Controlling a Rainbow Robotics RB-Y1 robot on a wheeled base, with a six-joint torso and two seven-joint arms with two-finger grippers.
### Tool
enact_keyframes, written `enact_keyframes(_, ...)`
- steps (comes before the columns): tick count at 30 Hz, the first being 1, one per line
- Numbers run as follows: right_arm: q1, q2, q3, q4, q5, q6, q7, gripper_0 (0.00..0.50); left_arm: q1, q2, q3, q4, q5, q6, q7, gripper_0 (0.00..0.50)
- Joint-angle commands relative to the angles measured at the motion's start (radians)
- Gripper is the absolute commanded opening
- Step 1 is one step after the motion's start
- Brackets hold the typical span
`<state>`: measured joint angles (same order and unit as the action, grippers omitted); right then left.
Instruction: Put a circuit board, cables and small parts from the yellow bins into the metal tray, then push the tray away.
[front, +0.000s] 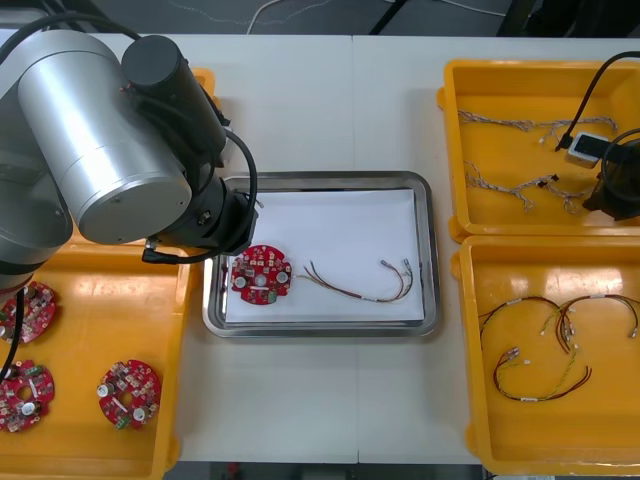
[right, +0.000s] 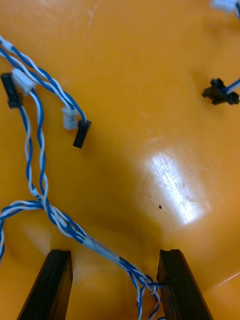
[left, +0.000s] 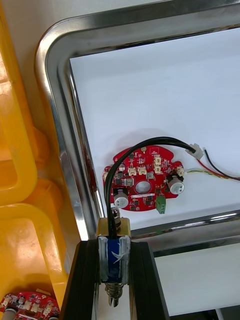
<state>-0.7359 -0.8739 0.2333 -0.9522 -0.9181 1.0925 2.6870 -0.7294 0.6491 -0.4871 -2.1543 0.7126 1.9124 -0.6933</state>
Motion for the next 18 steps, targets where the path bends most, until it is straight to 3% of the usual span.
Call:
enact_keyframes(1,-0.037,0.007,0.003,0.026,0.002,-0.011,0.018,0.5,-0.051,-0.023,-0.001,0.005,-0.005,0.007,0.061,0.0)
enact_keyframes(18,-0.037,0.023,0.017,0.026,-0.033,-0.009,0.018,0.5,-0.076,-0.086,-0.091,0.237,-0.085,-0.153,-0.002,0.0)
